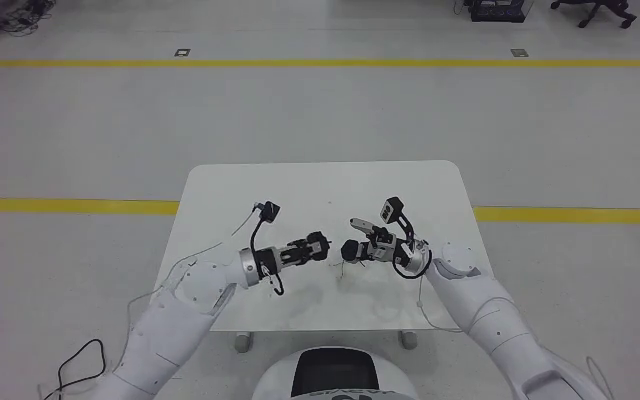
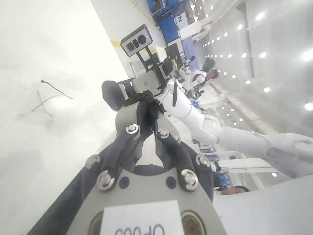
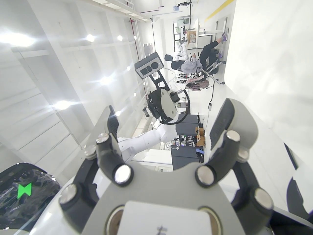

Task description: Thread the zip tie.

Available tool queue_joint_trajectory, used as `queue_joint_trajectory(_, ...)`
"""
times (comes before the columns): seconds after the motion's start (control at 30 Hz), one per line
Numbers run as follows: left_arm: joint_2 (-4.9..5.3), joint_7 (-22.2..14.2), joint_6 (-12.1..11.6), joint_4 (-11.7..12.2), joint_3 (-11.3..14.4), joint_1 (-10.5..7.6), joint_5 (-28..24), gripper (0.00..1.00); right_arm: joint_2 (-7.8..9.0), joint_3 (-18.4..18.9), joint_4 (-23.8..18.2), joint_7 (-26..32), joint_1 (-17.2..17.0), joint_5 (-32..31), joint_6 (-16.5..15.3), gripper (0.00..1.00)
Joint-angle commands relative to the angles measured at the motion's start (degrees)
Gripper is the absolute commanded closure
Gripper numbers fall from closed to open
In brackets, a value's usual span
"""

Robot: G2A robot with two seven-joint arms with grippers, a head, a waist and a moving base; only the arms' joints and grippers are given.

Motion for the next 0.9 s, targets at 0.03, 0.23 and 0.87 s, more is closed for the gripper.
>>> queue_joint_trajectory(0.03, 0.33, -0.19, 0.0, -0.8, -0.52, 0.18, 2.16, 1.0, 0.0, 0.0, 0.0, 0.0, 0.0, 0.0, 0.0, 0.0)
queue_joint_trajectory(0.23, 1.09, -2.64, 0.0, -1.73, -1.98, 0.07, 1.53, 1.0, 0.0, 0.0, 0.0, 0.0, 0.0, 0.0, 0.0, 0.0)
queue_joint_trajectory(0.87, 1.37, -9.66, 0.0, -2.12, -4.32, -0.24, -5.57, 1.0, 0.08, -0.27, -1.1, -2.08, -0.09, -2.48, 0.56, 0.0)
